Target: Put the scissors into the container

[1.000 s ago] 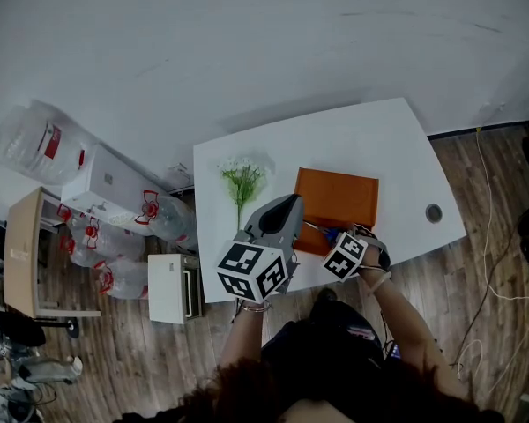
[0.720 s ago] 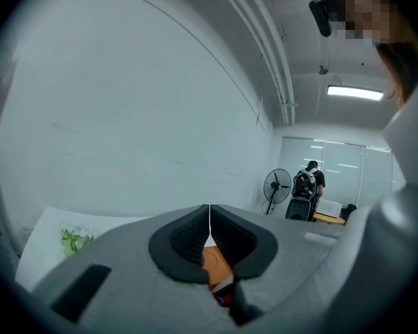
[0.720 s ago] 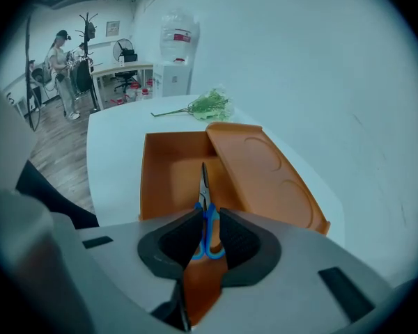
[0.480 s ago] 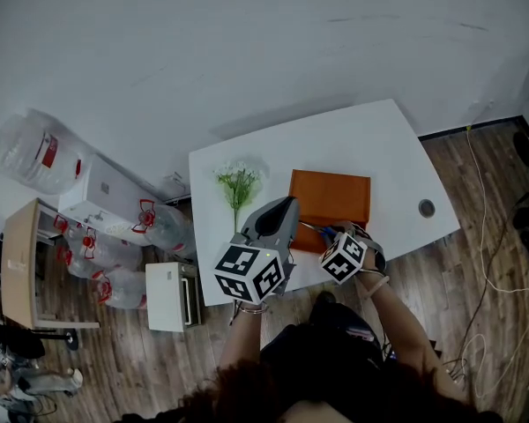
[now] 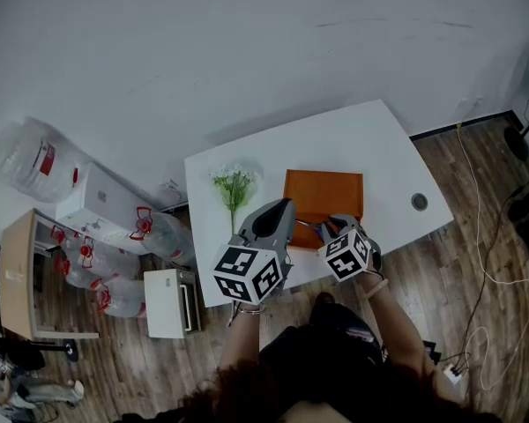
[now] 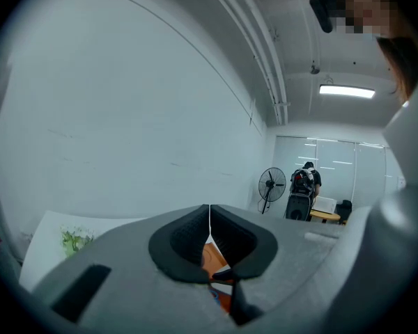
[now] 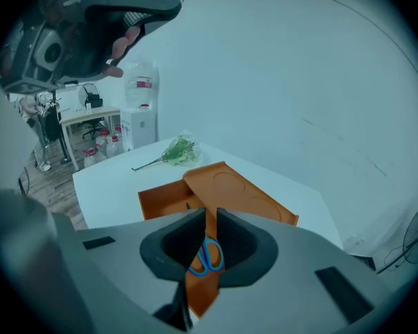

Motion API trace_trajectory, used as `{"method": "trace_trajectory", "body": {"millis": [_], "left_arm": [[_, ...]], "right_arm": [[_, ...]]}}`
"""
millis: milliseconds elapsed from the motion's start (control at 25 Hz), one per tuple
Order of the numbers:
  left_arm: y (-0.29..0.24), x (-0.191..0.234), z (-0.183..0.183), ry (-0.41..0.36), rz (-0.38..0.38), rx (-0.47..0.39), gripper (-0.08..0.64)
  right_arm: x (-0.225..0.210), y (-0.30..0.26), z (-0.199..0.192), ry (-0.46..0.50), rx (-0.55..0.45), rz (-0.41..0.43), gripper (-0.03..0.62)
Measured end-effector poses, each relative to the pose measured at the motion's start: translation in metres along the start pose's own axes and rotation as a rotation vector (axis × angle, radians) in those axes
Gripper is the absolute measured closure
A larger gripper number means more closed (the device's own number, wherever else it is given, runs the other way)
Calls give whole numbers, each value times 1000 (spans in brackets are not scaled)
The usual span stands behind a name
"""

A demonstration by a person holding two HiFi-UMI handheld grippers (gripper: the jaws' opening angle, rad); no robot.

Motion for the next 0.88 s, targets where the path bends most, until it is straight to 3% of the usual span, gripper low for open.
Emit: {"method": "trace_trajectory", "body": {"millis": [880], "left_arm": [[28,-12,-4,-67,-12,0,541]], "right_arm": [[3,81,14,-280,-282,-108,594]]}}
Point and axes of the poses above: the fingertips, and each gripper's own axes: y backward along the fingers, x to its left, z out of its top, the point moved 9 cm from there along y, backward along the fingers, and after that the axes turned 6 degrees about x, right-handed, at the moved point
